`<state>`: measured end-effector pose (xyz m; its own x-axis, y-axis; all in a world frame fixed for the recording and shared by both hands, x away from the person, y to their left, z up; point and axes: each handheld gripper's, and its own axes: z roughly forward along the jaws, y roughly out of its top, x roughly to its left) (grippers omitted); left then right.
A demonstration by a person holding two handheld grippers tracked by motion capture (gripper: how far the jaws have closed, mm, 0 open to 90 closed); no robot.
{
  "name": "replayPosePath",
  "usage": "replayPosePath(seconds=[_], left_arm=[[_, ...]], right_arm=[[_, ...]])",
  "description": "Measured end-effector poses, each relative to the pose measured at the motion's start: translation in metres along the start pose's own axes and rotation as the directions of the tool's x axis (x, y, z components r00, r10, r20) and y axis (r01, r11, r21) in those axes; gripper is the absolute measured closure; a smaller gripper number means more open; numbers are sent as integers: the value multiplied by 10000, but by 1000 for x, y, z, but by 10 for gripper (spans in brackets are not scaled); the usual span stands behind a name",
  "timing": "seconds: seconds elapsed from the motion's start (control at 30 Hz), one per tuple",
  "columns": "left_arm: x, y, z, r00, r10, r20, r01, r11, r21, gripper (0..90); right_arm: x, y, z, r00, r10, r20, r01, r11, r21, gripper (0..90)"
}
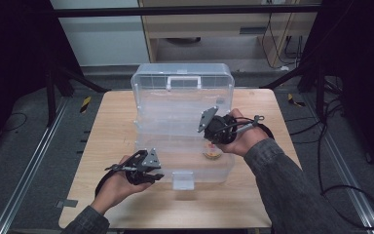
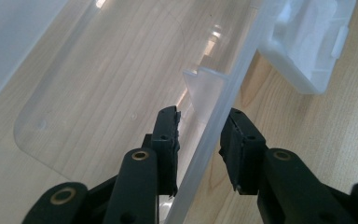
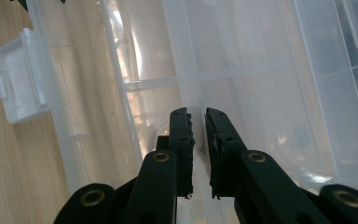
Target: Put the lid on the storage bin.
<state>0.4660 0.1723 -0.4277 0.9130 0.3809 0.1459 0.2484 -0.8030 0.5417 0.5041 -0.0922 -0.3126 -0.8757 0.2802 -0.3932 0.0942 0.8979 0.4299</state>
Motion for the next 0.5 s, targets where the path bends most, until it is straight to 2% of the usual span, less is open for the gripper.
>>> replayPosePath(seconds=[0.5], left_arm=[[-1,0,0,9999,36,-99,-36,10000,1,660]], right_arm=[[6,-4,0,9998,58,-190,-59,10000,-67,815]])
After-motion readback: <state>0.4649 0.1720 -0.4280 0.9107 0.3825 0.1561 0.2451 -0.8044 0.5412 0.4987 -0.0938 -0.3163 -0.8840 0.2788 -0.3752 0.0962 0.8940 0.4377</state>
